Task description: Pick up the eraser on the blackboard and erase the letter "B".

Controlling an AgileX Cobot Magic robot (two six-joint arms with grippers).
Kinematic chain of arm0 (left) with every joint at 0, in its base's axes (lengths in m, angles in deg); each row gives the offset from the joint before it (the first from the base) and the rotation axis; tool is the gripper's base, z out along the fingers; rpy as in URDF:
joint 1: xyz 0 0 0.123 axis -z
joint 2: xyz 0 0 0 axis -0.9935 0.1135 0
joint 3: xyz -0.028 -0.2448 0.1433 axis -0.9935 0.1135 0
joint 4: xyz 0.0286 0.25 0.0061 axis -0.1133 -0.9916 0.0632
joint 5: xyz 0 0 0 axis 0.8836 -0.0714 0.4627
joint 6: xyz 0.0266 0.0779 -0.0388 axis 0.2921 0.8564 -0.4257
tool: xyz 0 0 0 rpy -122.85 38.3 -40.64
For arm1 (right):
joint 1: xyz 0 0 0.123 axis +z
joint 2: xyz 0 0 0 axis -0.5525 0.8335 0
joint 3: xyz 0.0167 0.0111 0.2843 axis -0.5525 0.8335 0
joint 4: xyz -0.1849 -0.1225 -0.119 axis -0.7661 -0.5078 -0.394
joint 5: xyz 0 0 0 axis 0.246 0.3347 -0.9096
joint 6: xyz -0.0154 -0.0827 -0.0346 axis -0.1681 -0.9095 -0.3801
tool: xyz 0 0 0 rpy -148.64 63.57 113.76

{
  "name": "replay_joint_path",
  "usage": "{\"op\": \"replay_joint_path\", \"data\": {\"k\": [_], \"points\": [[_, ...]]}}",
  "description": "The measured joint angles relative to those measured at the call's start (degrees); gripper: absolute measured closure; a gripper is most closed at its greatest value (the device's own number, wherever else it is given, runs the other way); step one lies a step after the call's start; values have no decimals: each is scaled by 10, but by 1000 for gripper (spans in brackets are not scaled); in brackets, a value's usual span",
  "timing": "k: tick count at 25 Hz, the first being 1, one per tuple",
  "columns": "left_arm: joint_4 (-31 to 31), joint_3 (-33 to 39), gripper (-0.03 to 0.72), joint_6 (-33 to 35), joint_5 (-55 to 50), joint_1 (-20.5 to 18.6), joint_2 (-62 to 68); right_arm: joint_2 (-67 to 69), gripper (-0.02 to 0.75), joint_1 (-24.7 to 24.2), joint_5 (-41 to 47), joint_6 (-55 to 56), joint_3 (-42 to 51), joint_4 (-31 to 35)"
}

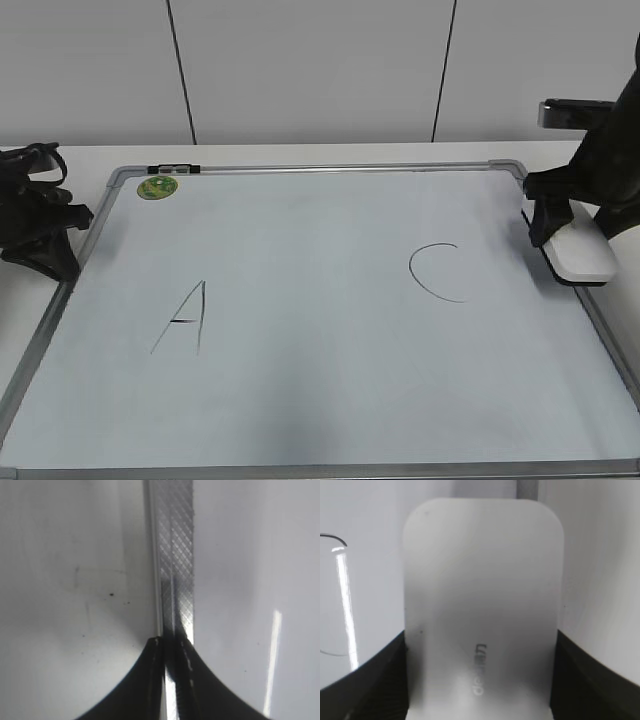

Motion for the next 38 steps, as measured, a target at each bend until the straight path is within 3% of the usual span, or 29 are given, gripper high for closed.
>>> {"op": "replay_joint_path", "data": {"k": [14,20,26,38], "points": [[0,0,657,0,0,0,0,57,211,0,-36,-3,0,9],[0,0,657,0,-1,-1,0,60,139,-1,-44,-30,0,36],[0,0,655,0,-1,-1,0,60,130,-1,-39,-32,-5,35],[0,-3,634,0,-1,-1,0,2,130,-1,68,-32,-128,8]]}}
